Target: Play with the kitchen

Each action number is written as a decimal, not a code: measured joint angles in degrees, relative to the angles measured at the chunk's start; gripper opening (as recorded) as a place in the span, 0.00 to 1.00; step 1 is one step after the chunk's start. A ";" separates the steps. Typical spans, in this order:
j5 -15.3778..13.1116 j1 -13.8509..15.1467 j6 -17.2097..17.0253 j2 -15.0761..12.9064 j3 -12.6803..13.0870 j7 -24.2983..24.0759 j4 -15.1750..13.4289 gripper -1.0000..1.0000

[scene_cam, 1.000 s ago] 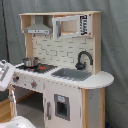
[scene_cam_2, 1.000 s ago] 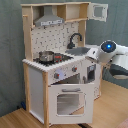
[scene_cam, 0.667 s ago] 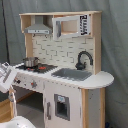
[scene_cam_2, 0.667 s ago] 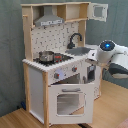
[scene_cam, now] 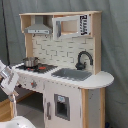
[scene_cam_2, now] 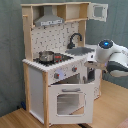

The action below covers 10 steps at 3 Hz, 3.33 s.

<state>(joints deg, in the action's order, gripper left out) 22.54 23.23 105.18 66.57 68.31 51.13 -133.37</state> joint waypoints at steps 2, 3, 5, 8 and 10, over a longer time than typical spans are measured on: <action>6.36 1.85 3.48 -0.71 -1.15 10.95 -2.71 1.00; 9.82 3.14 5.45 -1.18 -1.08 15.69 -3.62 1.00; 17.40 5.83 8.87 -2.18 0.76 23.08 -4.82 1.00; 30.53 10.80 13.70 -2.97 8.42 31.27 -5.71 1.00; 37.65 13.17 14.83 -2.97 10.62 36.09 -5.68 1.00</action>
<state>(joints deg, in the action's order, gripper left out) 60.19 36.40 120.01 63.59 78.93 87.21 -139.05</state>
